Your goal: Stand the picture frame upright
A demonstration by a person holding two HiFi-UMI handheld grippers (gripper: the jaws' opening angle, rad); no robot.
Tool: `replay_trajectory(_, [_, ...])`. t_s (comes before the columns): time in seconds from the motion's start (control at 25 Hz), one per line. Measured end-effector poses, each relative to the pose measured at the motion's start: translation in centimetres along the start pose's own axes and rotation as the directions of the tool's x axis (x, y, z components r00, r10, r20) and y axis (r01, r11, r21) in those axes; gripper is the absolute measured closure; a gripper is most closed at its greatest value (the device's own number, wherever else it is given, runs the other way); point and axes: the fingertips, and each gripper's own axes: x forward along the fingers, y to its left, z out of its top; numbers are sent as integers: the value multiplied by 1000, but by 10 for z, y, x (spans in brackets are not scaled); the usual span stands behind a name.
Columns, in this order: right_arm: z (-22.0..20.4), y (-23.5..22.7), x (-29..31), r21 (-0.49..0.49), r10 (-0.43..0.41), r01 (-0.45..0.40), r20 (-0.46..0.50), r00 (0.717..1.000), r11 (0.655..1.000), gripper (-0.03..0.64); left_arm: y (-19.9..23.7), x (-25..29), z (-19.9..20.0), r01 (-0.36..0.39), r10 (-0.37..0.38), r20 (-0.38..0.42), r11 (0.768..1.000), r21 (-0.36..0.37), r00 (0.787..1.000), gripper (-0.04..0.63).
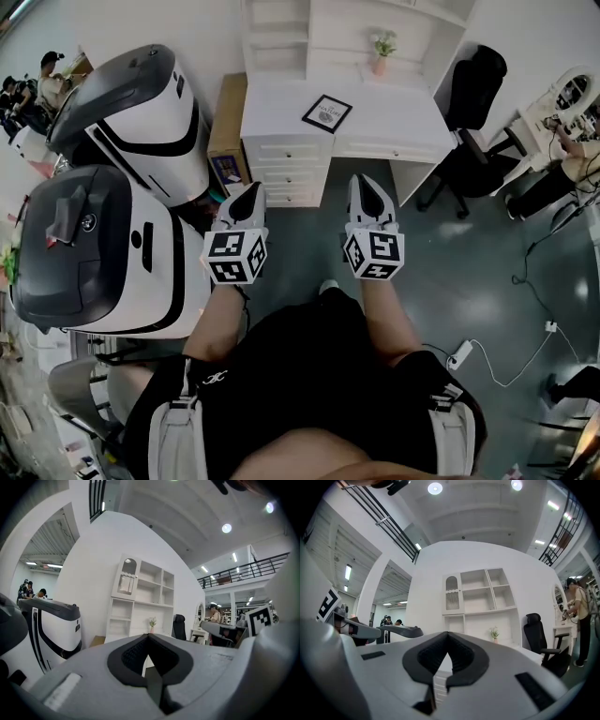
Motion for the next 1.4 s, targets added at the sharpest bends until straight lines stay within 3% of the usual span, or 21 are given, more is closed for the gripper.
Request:
replay_trajectory(0.4, [1, 1, 32, 3, -8, 8, 30, 1000, 1000, 617, 23, 18, 7, -1, 1, 19, 1000, 30, 1000, 581])
replay_trajectory(0.64, [-5, -13, 70, -4, -11, 11, 35, 999, 1000, 617, 39, 57, 7, 0, 0, 13, 1000, 25, 1000, 581])
replay_trajectory(1.0, [-35, -65, 161, 32, -27, 26, 5, 1000, 999, 617, 59, 157, 3, 0, 1, -19, 1000, 31, 1000, 581])
replay_trajectory(1.4, [-43, -134, 286, 46, -3, 4, -28, 1000, 999, 617, 77, 293, 24, -18, 19, -39, 999, 28, 999, 581])
